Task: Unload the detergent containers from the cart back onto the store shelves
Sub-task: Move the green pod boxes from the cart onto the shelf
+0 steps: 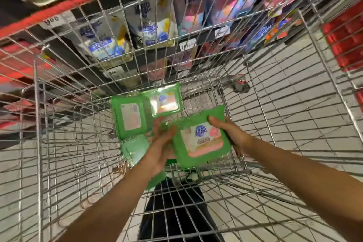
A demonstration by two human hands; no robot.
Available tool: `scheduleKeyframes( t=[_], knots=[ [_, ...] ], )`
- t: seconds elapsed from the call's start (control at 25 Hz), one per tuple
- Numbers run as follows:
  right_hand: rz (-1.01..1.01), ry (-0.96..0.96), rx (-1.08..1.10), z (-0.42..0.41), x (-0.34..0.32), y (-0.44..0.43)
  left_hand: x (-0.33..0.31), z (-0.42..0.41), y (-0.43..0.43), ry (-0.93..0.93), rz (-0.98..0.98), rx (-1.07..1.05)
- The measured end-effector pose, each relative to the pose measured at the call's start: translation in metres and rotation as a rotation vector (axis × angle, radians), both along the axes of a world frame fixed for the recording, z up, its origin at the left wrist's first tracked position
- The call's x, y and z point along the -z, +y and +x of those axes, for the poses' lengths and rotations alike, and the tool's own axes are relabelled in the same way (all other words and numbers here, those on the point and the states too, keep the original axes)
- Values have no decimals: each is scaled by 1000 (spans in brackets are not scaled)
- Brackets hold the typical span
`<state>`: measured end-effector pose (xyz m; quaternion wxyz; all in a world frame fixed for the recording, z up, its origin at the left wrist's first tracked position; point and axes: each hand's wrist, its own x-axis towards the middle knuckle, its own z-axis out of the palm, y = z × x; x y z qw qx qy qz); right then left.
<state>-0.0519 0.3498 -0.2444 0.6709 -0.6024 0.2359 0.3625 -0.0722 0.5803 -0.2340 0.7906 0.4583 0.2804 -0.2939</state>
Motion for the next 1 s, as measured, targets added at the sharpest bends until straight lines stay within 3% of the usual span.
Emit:
scheduleKeyframes(
  t=[0.16, 0.44, 0.8, 1.0],
  knots=[
    [-28, -3, 70, 0, -18, 20, -10, -8, -27, -13, 265, -27],
    [-13, -200, 44, -10, -91, 33, -76, -4, -7, 58, 242, -102],
    [-80, -590, 155, -32, -214, 79, -207, -17, 29, -283, 196, -221],
    [14, -647, 102, -50, -242, 111, -249, -55, 53, -391, 212, -308]
  ],
)
